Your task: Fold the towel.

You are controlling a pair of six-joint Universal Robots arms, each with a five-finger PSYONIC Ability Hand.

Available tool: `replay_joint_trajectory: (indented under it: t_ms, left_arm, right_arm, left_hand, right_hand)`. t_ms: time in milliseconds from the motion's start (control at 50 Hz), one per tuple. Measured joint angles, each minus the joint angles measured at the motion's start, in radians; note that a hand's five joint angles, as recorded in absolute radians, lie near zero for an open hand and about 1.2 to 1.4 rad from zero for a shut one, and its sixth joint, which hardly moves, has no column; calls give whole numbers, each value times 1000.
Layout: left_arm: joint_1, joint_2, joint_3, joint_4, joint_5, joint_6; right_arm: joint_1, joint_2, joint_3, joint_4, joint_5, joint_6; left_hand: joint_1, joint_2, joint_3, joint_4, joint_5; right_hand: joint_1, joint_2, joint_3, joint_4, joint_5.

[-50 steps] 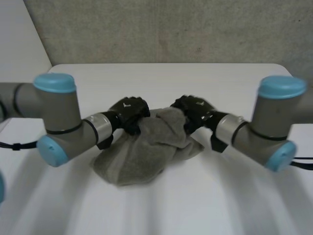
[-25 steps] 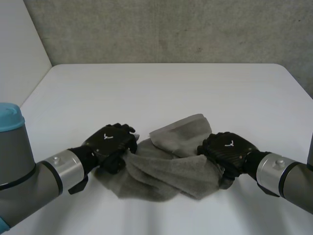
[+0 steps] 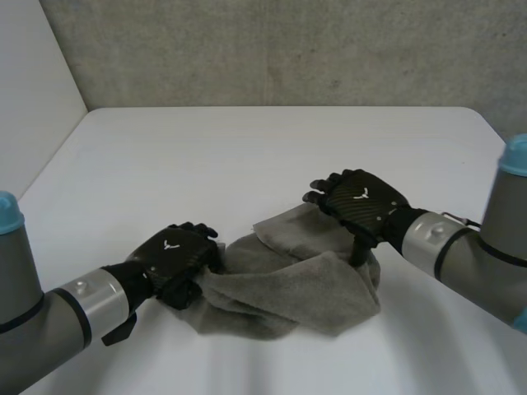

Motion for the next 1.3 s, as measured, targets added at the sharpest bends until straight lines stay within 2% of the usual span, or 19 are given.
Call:
replay_joint_trajectory:
  t_ms: [160,320,420,480,560,580,660,800,900,960,1020,1140,1200,1300]
  left_arm:
    - [51,40,-43,0,45,5]
    - [93,55,-49,-1,59,6]
    - [112,56,-47,0,59,5]
    - [117,55,-45,0,58,5]
    - [125,55,-40,3,57,5]
    - [131,54,-37,6,57,6]
    - [150,50,-19,13,57,12]
    - [161,5,145,27,38,21]
    - [127,-30,383,31,-31,-18]
    - [98,-33,557,33,-107,-79]
    - [84,-6,678,36,-169,-157]
    - [95,91,710,52,-213,-278]
    - [112,146,612,78,-200,-309]
    - [141,207,318,177,-112,-310]
  right_arm:
    - [49,148,-133,76,-8,-74]
    - [100,211,-184,170,-19,-289]
    - [112,218,-191,185,-16,-399]
    - [111,220,-197,195,-16,-416]
    - [104,214,-202,218,-24,-409]
    - [100,207,-204,226,-28,-397]
    - [84,177,-209,234,-39,-324]
    - [59,96,-299,133,-30,-57]
    - [48,30,-468,6,67,166]
    - [41,-25,-576,-42,145,303]
    - [31,-85,-619,-64,180,405]
    - [-10,-186,-502,-93,148,498]
    - [-35,-224,-356,-116,105,504]
    - [-81,-251,-69,-173,40,457]
  left_hand:
    - [0,0,0,0,0]
    - [0,0,0,0,0]
    - [0,0,0,0,0]
    - [0,0,0,0,0]
    - [0,0,0,0,0]
    - [0,0,0,0,0]
    - [0,0,0,0,0]
    - [5,0,0,0,0]
    - [5,3,0,0,0]
    - [6,4,0,0,0]
    - [6,4,0,0,0]
    - [6,6,0,0,0]
    - [6,6,0,0,0]
    - [6,10,0,0,0]
  right_hand:
    - [0,0,0,0,0]
    - [25,15,0,0,20]
    - [462,458,0,0,451]
    - [710,745,0,0,735]
    - [953,1015,0,0,1021]
    - [1019,1029,0,0,1063]
    - [1033,1029,0,0,1068]
    - [1039,1029,0,0,1068]
    - [1040,1029,0,0,1068]
    - [1041,1034,0,0,1068]
    - [1043,1035,0,0,1068]
    - [1043,1035,0,0,1068]
    - [1043,1035,0,0,1068]
    - [1046,1038,0,0,1068]
